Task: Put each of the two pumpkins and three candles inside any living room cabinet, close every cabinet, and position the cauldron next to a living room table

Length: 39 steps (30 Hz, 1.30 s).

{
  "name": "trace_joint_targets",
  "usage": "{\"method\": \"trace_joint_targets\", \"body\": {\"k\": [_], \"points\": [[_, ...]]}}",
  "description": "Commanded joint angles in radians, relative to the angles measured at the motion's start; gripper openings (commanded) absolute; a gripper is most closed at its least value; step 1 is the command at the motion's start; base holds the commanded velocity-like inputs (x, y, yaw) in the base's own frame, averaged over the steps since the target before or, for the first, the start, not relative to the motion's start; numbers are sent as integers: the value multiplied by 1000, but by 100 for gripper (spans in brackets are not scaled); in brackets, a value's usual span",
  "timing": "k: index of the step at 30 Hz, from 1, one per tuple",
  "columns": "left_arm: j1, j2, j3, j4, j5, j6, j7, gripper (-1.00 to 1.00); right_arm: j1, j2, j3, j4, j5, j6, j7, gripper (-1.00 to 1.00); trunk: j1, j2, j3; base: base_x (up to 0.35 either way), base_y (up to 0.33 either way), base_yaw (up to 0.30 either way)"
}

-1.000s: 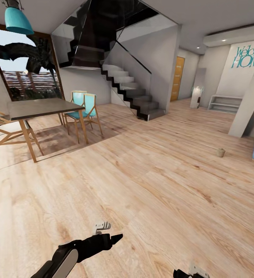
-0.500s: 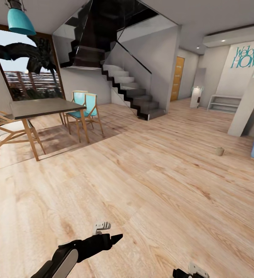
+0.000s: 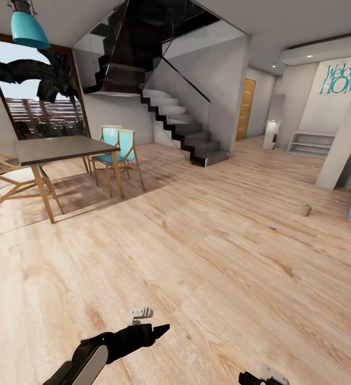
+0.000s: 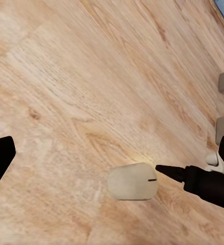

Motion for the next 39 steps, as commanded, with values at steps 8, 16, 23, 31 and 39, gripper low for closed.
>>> {"method": "trace_joint_targets", "body": {"k": [8,16,23,31,39], "points": [[0,1,-1,-3,7,4,1,100,0,-1,-8,-6,1,8,-6,100,0,0,-1,24,10,0],[1,1,-1,-5,8,3,0,100,0,-1,-10,-13,1,9,-13,100,0,0,-1,2,1,0],[1,1,-1,-6,8,2,-1,100,-2,-2,-11,-17,1,9,-15,100,3,-2,-24,0,0,0],[1,1,-1,-12,8,2,-2,100,-44,-2,-11,-18,0,11,-19,100,3,-2,-24,0,0,0],[1,2,0,-9,5,1,-61,100,-80,-3,-12,-18,-1,13,-20,100,5,-3,-47,0,0,0]]}}
